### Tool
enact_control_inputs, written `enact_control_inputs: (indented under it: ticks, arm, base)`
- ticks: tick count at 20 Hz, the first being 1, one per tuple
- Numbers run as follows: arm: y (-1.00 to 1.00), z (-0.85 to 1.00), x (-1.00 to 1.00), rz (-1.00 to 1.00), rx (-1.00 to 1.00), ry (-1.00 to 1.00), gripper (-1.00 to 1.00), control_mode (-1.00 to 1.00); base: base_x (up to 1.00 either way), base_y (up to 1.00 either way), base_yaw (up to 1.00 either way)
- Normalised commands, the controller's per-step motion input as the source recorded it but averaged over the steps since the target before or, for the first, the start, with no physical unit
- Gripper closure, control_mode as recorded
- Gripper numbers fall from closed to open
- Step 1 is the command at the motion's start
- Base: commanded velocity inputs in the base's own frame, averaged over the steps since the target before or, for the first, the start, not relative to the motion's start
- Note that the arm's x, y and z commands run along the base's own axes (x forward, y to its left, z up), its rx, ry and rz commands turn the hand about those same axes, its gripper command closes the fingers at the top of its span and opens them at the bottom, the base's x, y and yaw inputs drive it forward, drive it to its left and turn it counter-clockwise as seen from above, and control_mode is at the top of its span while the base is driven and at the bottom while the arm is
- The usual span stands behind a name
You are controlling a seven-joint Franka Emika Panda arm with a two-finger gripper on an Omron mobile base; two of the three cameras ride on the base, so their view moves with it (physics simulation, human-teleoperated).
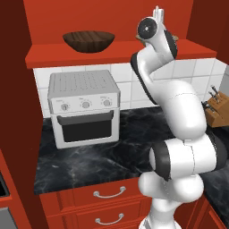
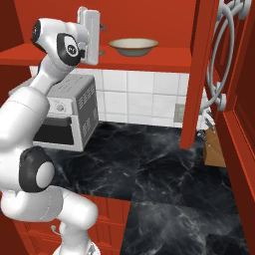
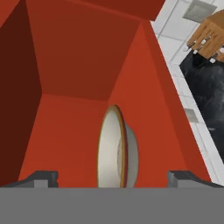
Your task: Move the bowls from the cabinet to the plates on the dining table.
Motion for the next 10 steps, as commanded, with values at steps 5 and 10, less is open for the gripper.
enact_control_inputs:
  ticks: [5,10]
  arm:
    - [0.03,-0.12,0.35,0.04,0.01,-0.11,-1.00,-1.00]
    - [0.05,-0.22,0.30,0.02,0.03,-0.04,-1.00,-1.00]
  base:
    - [0.00,0.00,0.00]
    - [0.00,0.00,0.00]
